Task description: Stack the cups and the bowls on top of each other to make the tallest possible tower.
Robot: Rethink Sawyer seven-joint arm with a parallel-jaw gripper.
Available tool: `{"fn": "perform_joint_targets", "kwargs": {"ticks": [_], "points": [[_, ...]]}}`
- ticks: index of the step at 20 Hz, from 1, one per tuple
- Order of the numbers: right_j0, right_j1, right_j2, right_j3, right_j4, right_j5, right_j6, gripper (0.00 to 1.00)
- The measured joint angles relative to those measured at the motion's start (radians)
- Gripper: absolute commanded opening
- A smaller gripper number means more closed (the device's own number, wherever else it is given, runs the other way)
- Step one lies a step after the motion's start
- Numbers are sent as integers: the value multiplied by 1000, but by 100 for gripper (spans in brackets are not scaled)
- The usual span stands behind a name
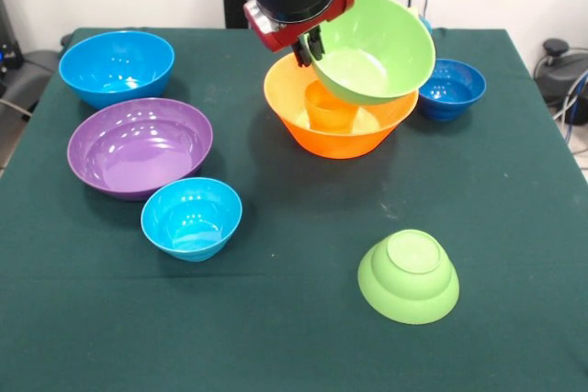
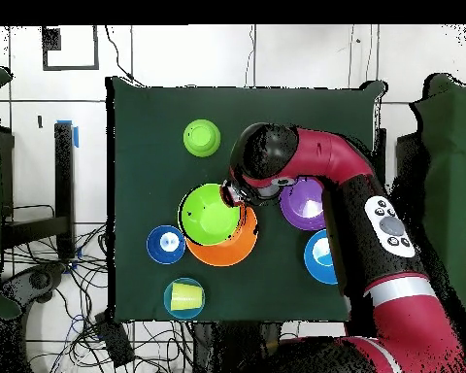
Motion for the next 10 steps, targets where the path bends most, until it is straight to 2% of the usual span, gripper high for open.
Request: {"fn": "perform_joint_targets", "kwargs": {"ticks": [10], "points": [[2,0,0,0,-9,0,0,0]]}}
